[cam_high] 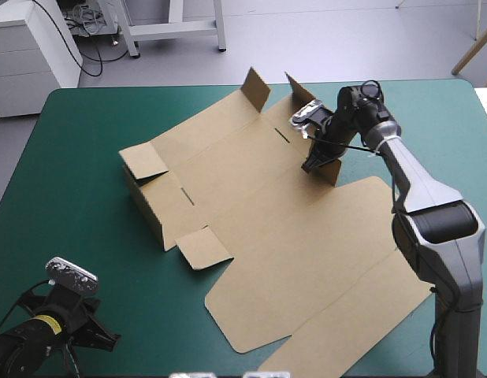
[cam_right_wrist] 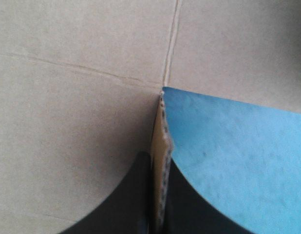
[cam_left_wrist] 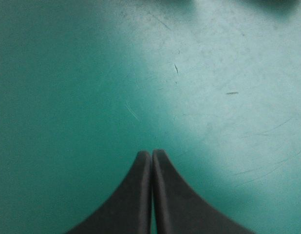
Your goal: Fold the box
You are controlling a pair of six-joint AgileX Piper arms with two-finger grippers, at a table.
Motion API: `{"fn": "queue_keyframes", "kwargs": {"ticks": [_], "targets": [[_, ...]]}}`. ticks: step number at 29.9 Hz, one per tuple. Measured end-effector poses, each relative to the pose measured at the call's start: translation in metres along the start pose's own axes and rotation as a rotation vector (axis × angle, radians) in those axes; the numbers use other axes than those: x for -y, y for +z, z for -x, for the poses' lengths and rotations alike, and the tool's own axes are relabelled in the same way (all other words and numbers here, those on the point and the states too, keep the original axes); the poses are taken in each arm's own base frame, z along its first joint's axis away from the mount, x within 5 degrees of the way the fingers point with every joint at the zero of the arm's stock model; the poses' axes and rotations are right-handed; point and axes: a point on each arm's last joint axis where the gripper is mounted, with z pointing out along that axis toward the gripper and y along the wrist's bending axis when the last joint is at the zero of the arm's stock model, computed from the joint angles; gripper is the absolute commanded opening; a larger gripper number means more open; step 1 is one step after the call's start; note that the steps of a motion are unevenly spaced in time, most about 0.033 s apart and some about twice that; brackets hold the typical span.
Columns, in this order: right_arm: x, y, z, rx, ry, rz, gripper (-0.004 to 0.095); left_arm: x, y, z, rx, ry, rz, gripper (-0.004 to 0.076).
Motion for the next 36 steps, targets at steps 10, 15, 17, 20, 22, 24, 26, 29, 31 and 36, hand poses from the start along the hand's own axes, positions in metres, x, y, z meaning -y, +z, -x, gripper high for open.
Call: {"fn": "queue_keyframes", "kwargs": {"ticks": [10,15,17,20,22,24,26,29,31,36], "targets": [[-0.067,0.019,0.057,0.084,-0.363,0.012,-0.0018,0.000,0.000,0.000,0.004,0.009,0.000,-0.0010],[-0.092,0.020,0.068,0.103,-0.470,0.024,-0.0019,-0.001,0.000,0.004,0.049,0.044,0.010,-0.0010],[-0.102,0.021,0.071,0.110,-0.508,0.034,-0.0019,-0.001,0.000,0.005,0.055,0.047,0.011,-0.0010],[-0.118,0.021,0.076,0.126,-0.570,0.055,-0.0019,0.001,0.000,0.006,0.066,0.034,-0.010,-0.0010],[-0.129,0.021,0.079,0.133,-0.605,0.065,-0.0019,0.003,0.000,0.007,0.079,0.023,-0.030,-0.0010],[-0.139,0.021,0.082,0.141,-0.635,0.070,-0.0019,0.004,-0.001,0.009,0.102,0.011,-0.045,-0.0010],[-0.149,0.022,0.085,0.148,-0.662,0.076,-0.0019,0.005,-0.001,0.011,0.125,0.007,-0.056,-0.0010],[-0.160,0.026,0.087,0.150,-0.686,0.090,-0.0019,0.006,-0.004,0.015,0.147,0.008,-0.069,-0.0010],[-0.167,0.029,0.088,0.151,-0.697,0.100,-0.0019,0.006,-0.009,0.019,0.169,0.006,-0.071,-0.0010],[-0.177,0.033,0.091,0.173,-0.711,0.113,-0.0019,0.004,-0.018,0.025,0.200,0.009,-0.065,-0.0010]]}}
